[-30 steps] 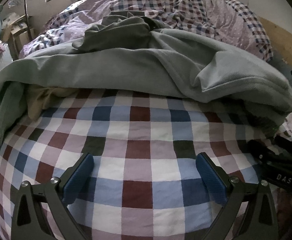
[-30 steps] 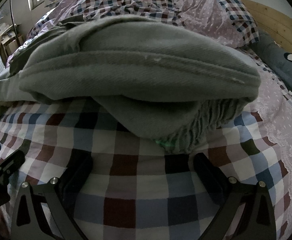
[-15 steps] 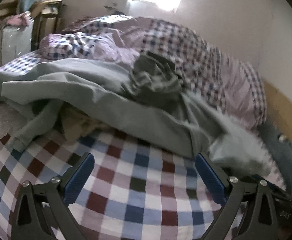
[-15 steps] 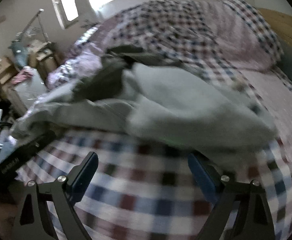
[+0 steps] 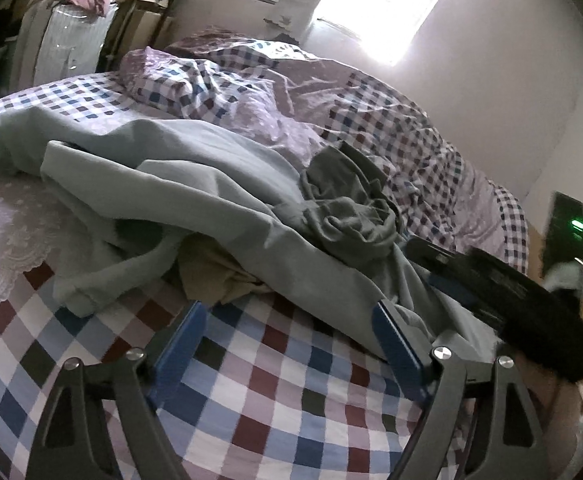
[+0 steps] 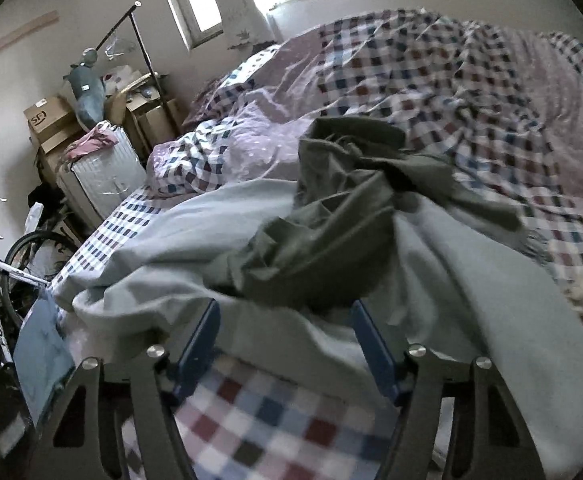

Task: Fold clothes

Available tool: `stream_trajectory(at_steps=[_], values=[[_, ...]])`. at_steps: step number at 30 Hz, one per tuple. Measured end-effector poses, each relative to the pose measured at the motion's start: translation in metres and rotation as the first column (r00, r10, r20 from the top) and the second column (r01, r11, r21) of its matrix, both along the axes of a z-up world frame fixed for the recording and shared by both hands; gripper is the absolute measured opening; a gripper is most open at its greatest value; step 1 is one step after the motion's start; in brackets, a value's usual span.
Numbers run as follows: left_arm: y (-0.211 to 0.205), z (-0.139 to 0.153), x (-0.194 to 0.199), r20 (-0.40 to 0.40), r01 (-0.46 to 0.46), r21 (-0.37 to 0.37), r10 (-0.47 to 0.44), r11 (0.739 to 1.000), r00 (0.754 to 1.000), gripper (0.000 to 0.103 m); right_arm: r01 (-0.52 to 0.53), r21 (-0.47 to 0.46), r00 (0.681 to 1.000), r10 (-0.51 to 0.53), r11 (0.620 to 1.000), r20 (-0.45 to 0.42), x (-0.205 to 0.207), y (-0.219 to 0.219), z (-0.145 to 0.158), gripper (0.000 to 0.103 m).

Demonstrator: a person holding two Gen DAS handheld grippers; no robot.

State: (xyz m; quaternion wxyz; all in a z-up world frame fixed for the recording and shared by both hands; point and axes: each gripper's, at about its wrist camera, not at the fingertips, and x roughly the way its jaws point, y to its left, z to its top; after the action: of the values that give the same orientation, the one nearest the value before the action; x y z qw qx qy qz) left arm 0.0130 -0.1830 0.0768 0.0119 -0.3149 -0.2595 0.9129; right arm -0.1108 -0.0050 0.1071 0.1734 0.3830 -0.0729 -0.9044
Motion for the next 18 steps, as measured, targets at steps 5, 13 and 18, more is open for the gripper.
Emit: stream_trajectory(at_steps=[5, 13, 18], values=[[-0.009, -0.004, 0.001, 0.007, -0.005, 0.024, 0.005, 1.000, 1.000, 0.088, 0.033, -0.002, 0.998, -0.033, 0.999, 0.056, -0.028, -0.016, -0.022, 0.066], [-0.013, -0.006, 0.002, 0.003, 0.013, 0.035, -0.013, 0.999, 1.000, 0.088, 0.097, 0.043, 0.993, -0.100, 0.994, 0.067, -0.043, -0.013, -0.037, 0.007], [-0.015, -0.006, 0.003, -0.005, 0.022, 0.066, -0.022, 0.998, 1.000, 0.088, 0.142, -0.003, 0.990, -0.142, 0.990, 0.008, -0.020, 0.018, -0.011, 0.005]])
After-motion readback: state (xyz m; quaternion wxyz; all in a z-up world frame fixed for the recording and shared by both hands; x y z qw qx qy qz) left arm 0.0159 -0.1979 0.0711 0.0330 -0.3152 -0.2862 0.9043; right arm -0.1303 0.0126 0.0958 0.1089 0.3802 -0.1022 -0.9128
